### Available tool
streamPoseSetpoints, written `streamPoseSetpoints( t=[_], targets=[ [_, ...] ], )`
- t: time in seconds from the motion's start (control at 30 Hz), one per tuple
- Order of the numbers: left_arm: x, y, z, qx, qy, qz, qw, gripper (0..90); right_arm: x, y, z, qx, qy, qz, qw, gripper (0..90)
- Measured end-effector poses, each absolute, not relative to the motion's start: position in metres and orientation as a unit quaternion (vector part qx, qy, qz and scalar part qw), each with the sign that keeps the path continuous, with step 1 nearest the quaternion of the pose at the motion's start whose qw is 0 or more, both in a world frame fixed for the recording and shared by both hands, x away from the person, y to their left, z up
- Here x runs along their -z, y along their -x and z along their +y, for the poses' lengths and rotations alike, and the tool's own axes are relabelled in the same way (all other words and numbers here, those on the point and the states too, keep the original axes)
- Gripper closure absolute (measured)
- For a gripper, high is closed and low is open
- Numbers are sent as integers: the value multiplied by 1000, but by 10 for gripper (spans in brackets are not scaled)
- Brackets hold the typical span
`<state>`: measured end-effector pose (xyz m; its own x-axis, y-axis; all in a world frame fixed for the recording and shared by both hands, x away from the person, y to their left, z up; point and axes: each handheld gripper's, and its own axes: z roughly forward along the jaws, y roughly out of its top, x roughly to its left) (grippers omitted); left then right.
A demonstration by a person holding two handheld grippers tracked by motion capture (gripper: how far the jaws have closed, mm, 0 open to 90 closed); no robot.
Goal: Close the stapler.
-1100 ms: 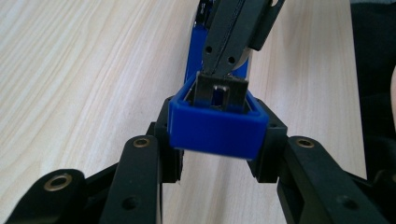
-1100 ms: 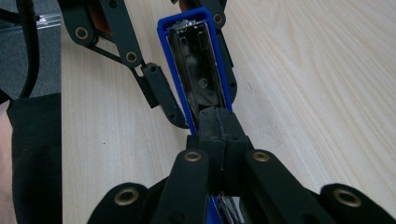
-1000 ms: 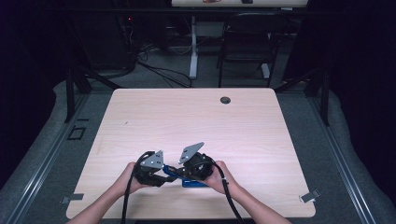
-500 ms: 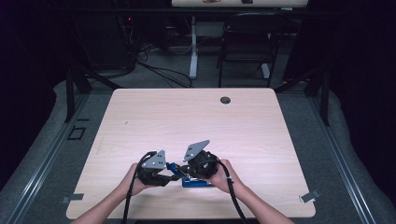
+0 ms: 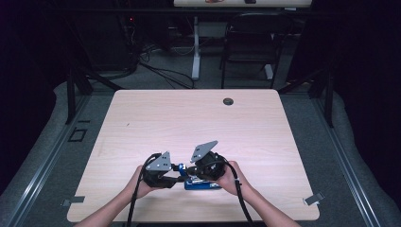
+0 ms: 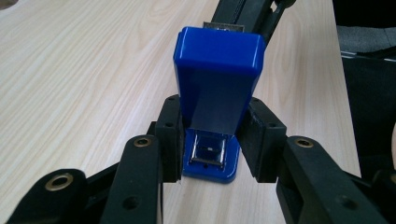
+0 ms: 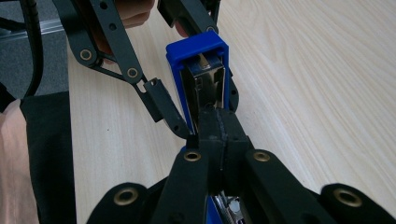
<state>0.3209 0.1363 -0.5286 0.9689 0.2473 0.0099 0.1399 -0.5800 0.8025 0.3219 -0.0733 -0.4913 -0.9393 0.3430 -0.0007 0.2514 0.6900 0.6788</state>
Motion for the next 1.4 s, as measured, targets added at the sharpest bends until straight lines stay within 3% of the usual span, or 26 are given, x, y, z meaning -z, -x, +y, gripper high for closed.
streamPoseSetpoints(
  t=[1.4],
  targets=[
    [529,-328,112,-45,-889,106,443,642,476,-320,-109,-356,-175,914,84,888]
  ],
)
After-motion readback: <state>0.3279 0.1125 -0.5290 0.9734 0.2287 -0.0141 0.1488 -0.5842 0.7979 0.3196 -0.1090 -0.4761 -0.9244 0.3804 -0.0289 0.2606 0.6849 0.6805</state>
